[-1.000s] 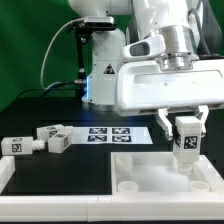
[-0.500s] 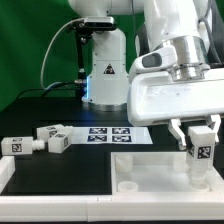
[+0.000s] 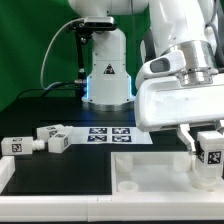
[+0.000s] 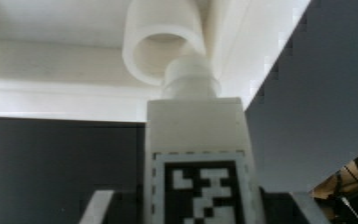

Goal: Assemble one leg

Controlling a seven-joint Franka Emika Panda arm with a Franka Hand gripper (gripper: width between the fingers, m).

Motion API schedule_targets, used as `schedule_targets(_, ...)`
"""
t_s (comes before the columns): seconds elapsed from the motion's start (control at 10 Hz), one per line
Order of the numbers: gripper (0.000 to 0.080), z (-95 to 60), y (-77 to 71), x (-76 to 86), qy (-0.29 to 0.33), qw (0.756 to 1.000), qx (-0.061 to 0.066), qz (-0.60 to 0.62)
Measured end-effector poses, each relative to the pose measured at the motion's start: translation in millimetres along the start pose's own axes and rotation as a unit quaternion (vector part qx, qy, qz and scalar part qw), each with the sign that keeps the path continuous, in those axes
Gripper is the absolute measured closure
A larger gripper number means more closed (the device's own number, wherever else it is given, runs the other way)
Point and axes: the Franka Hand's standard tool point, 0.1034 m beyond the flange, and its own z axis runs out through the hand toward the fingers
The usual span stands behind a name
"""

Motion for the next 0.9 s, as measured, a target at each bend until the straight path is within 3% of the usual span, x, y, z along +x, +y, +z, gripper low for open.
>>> schedule_targets(0.5, 0.0515, -7.2, 1.9, -10.0, -0.009, 1.000, -0.001, -0.014)
schedule_targets(0.9, 0.0515, -4.6, 7.0, -7.3, -0.008, 1.000, -0.004, -0.014)
